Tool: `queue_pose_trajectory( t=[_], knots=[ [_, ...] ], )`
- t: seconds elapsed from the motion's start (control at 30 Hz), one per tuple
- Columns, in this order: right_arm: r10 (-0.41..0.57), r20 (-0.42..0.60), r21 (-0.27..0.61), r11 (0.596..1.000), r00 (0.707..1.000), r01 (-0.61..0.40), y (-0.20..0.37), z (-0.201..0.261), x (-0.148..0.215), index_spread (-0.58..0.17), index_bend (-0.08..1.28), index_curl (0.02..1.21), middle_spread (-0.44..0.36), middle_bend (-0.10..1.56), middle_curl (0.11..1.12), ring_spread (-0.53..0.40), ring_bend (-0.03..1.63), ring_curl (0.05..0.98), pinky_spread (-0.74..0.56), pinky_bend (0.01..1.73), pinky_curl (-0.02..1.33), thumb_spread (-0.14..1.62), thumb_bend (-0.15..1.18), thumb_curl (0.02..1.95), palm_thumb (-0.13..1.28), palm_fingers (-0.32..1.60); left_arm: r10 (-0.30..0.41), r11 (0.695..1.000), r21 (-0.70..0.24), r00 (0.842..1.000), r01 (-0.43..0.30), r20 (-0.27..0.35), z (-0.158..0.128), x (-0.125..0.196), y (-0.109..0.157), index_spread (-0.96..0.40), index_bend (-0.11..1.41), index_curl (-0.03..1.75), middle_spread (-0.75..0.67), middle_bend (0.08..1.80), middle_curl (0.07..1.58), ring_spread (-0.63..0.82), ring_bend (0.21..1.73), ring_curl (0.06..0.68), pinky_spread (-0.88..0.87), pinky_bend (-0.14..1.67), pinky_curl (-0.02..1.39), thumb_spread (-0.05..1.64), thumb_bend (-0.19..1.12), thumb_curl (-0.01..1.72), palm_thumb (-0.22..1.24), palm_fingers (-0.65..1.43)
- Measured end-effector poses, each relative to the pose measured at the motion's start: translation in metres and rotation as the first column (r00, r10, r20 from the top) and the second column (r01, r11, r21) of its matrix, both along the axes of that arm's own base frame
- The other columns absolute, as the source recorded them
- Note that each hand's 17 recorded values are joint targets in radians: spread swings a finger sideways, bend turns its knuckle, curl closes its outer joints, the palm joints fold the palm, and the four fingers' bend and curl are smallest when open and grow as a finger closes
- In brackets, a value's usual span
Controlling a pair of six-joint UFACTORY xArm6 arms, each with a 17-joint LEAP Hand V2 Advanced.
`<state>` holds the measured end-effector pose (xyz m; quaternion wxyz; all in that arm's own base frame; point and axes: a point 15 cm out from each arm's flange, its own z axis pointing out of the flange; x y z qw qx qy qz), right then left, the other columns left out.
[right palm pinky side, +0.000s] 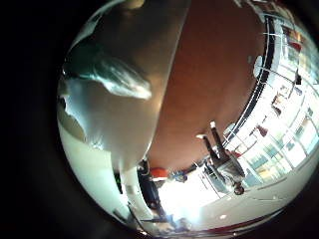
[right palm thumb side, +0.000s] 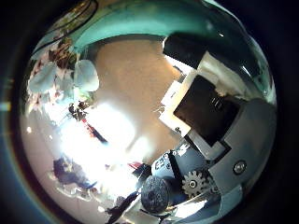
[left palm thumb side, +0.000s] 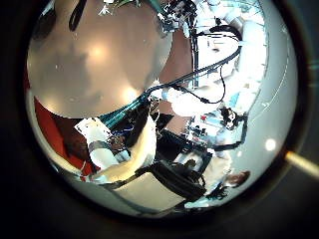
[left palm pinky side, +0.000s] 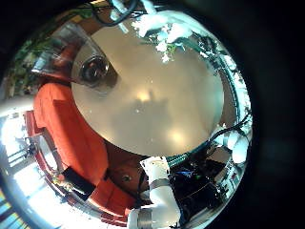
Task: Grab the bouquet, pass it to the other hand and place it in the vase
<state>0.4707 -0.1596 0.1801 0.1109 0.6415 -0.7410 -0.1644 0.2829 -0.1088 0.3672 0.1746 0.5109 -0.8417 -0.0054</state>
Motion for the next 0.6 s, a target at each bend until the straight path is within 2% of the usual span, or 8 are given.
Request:
queue_pose_trajectory(
  t=[0.13,0.27,0.4,0.6],
  knots=[
    [-0.011,0.115,-0.032,0.999,0.993,0.015,-0.007,0.026,0.006,-0.406,0.8,0.71,-0.28,0.97,0.71,-0.264,1.22,0.492,-0.35,1.11,0.43,1.03,0.05,0.48,0.92,1.3,-0.002,1.0,-0.001,1.0,0.002,0.002,0.001,-0.001,0.0,0.04,0.19,0.4,0.42,0.18,0.3,0.56,0.44,0.195,0.51,0.19,0.29,1.17,-0.02,0.31,0.3,0.15],
    [-0.006,0.274,-0.082,0.996,0.962,0.03,-0.014,0.055,0.01,-0.371,0.95,0.8,-0.256,1.12,0.79,-0.247,1.31,0.553,-0.3,1.27,0.52,1.02,0.11,0.56,1.07,1.23,-0.005,1.0,-0.005,1.0,0.005,0.001,0.001,-0.003,0.0,0.04,0.19,0.4,0.42,0.18,0.3,0.56,0.44,0.196,0.51,0.19,0.29,1.17,-0.02,0.31,0.3,0.15],
    [0.013,0.397,-0.123,0.992,0.918,0.039,-0.015,0.099,0.002,-0.331,1.05,0.86,-0.227,1.2,0.83,-0.233,1.38,0.599,-0.26,1.35,0.58,0.98,0.13,0.62,1.13,1.18,-0.006,1.0,-0.006,1.0,0.006,0.001,0.002,-0.001,-0.001,0.04,0.19,0.4,0.42,0.18,0.3,0.56,0.44,0.198,0.51,0.19,0.29,1.17,-0.02,0.31,0.3,0.15],
    [0.041,0.5,-0.16,0.986,0.865,0.045,-0.013,0.168,-0.013,-0.286,1.11,0.89,-0.191,1.27,0.86,-0.216,1.43,0.64,-0.23,1.38,0.64,0.94,0.1,0.7,1.14,1.14,-0.008,1.0,-0.02,1.0,0.008,0.003,0.004,-0.001,-0.008,0.04,0.19,0.4,0.42,0.18,0.3,0.56,0.44,0.199,0.51,0.19,0.29,1.17,-0.02,0.32,0.3,0.15]
  ],
)
